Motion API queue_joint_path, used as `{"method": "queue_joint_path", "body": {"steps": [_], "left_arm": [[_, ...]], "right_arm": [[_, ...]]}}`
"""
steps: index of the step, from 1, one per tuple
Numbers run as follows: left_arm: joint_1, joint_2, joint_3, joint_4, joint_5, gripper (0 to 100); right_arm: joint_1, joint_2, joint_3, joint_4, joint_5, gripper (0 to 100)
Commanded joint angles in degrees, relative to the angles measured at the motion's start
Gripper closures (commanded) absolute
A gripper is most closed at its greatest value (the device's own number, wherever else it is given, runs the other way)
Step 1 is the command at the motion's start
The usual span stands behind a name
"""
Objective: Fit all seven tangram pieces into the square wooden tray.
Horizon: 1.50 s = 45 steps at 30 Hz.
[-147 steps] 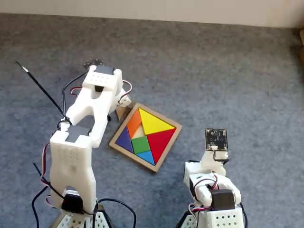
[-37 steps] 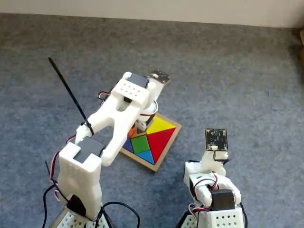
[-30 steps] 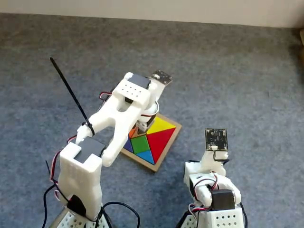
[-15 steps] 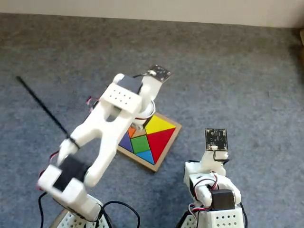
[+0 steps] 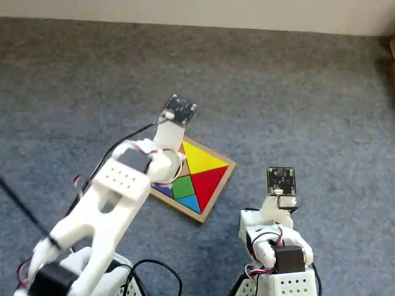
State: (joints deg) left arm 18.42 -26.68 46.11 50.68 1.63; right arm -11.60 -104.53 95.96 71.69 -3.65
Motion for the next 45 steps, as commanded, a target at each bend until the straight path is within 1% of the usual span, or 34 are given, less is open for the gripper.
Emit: {"method": "queue_joint_path", "body": {"steps": [1, 5, 8, 10, 23, 28, 29, 31, 33, 42, 45], "left_arm": [[-2.3, -9.3, 5.8, -6.2, 0.8, 100], [-6.3, -16.5, 11.0, -8.6, 0.7, 100], [-10.9, -23.2, 13.8, -8.8, 0.5, 100], [-12.7, -27.6, 16.6, -8.7, 0.7, 100], [-13.5, -54.6, 41.1, -9.0, 0.4, 100], [-13.6, -68.9, 51.6, -8.9, 0.4, 100], [-13.6, -71.4, 51.7, -8.4, 0.4, 100], [-13.7, -76.5, 51.1, -4.6, 0.4, 100], [-14.4, -78.8, 51.0, -1.7, 0.4, 100], [-14.7, -76.9, 51.0, 7.4, 0.5, 100], [-14.8, -76.9, 51.0, 12.7, 0.4, 100]], "right_arm": [[0.7, -1.0, 7.7, 0.3, -0.4, 96.4], [0.7, -1.0, 7.7, 0.3, -0.4, 96.4], [0.7, -1.0, 7.7, 0.3, -0.4, 96.4], [0.7, -1.0, 7.7, 0.3, -0.4, 96.4], [0.7, -1.0, 7.7, 0.3, -0.4, 96.4], [0.7, -1.0, 7.7, 0.3, -0.4, 96.4], [0.7, -1.0, 7.7, 0.3, -0.4, 96.4], [0.7, -1.0, 7.7, 0.3, -0.4, 96.4], [0.7, -1.0, 7.7, 0.3, -0.4, 96.4], [0.7, -1.0, 7.7, 0.3, -0.4, 96.4], [0.7, -1.0, 7.7, 0.3, -0.4, 96.4]]}}
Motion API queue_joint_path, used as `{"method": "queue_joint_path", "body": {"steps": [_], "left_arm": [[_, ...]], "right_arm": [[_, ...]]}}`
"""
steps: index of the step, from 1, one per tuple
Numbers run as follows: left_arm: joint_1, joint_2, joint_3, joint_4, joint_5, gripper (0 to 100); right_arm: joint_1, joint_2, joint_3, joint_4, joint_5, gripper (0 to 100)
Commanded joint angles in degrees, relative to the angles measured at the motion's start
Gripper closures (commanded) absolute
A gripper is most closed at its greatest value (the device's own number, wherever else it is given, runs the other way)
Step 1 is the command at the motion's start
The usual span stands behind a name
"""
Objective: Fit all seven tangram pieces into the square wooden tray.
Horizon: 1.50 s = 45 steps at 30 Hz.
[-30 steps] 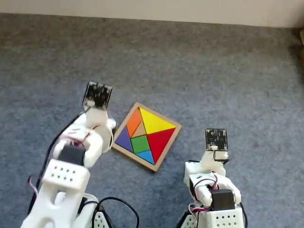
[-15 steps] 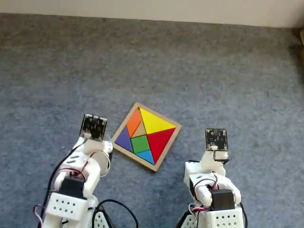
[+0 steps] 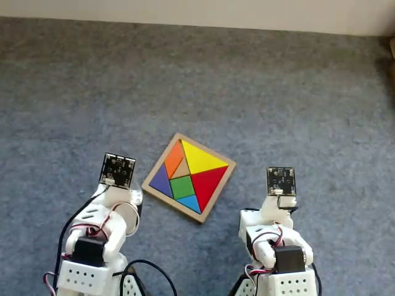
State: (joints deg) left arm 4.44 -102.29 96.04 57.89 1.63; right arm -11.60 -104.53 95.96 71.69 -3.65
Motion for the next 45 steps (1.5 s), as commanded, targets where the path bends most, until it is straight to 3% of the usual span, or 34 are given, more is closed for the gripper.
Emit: {"method": "queue_joint_path", "body": {"steps": [1, 12, 45], "left_arm": [[-0.8, -1.3, 1.1, 7.4, 0.4, 100], [-0.5, -1.3, 1.1, 18.6, 0.5, 100], [-0.5, -1.3, 1.1, 18.6, 0.5, 100]], "right_arm": [[0.7, -1.0, 7.7, 0.3, -0.4, 96.4], [0.7, -1.0, 7.7, 0.3, -0.4, 96.4], [0.7, -1.0, 7.7, 0.3, -0.4, 96.4]]}}
